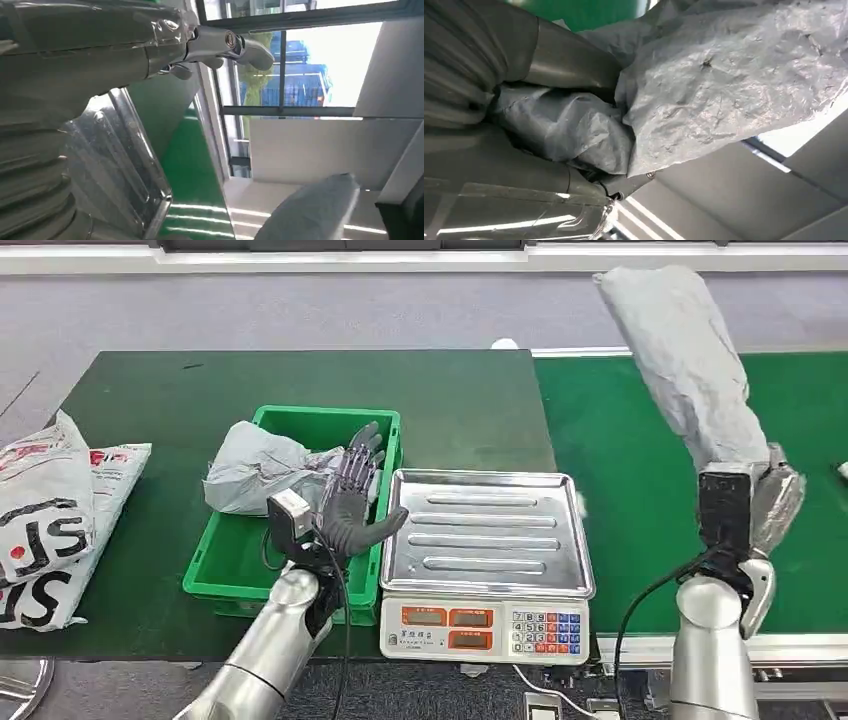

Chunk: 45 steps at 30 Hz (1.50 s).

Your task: Moved the parcel from conveyor to table for the left to box.

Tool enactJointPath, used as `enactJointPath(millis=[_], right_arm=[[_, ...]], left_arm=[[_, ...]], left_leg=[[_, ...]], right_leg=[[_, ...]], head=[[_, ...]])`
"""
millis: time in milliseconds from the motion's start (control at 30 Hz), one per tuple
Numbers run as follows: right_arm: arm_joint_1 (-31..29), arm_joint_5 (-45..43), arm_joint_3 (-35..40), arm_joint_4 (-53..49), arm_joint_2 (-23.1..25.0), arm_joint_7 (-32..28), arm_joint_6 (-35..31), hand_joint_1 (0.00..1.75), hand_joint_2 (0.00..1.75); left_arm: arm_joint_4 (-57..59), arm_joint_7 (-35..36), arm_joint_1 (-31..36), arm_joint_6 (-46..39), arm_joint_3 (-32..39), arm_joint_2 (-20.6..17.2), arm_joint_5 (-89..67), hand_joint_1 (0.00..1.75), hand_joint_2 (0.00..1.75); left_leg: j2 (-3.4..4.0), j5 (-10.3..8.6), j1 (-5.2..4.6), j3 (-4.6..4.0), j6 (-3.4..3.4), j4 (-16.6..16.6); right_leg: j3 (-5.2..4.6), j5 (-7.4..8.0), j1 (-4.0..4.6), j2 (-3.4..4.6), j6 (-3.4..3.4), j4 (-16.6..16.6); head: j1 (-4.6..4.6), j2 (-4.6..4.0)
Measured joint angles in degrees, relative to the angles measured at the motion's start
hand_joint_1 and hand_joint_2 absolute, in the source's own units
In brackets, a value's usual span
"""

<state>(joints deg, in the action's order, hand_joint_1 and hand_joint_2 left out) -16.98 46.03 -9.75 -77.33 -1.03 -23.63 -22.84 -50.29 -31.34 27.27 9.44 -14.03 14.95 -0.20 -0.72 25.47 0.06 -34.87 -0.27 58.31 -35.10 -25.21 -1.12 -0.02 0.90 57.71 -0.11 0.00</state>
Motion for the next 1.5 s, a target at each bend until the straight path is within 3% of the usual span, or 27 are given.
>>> enactJointPath(millis=[333, 533, 1067, 1500], right_arm=[[0.7, 6.5, 7.8, -1.8, -0.2, 1.4, 11.3, 1.75, 1.75], [1.0, 7.1, 9.9, -1.7, -0.3, 1.8, 12.9, 1.75, 1.75], [-0.7, 2.3, 18.8, 6.7, -3.6, 3.6, 35.4, 1.75, 1.75], [-3.0, 0.1, 29.1, 12.4, -6.5, 5.2, 39.5, 1.75, 1.75]], left_arm=[[0.7, -0.1, 0.4, -1.2, 0.0, -0.1, -0.8, 0.0, 1.75], [0.9, -0.1, 0.5, -1.2, 0.0, -0.3, -0.8, 0.0, 1.75], [1.1, -0.2, 1.5, -2.9, 0.5, -0.3, 4.6, 0.0, 1.75], [0.2, 0.6, 1.6, -5.2, 0.5, -0.8, 5.6, 0.0, 1.75]], left_leg=[[0.01, 0.0, 0.0, 0.01, 0.0, 0.0], [-0.02, 0.0, 0.0, 0.0, 0.0, 0.0], [-0.06, -0.01, 0.01, -0.02, 0.0, 0.0], [-0.04, -0.01, 0.01, -0.02, 0.0, 0.0]], right_leg=[[0.0, 0.0, 0.0, 0.01, 0.0, 0.0], [0.0, 0.0, 0.0, -0.01, 0.0, 0.0], [0.02, 0.0, 0.01, -0.05, 0.0, 0.0], [0.0, 0.0, 0.01, -0.03, 0.0, 0.0]], head=[[-0.02, 0.0], [-0.02, 0.0], [-0.02, 0.0], [0.0, 0.0]])
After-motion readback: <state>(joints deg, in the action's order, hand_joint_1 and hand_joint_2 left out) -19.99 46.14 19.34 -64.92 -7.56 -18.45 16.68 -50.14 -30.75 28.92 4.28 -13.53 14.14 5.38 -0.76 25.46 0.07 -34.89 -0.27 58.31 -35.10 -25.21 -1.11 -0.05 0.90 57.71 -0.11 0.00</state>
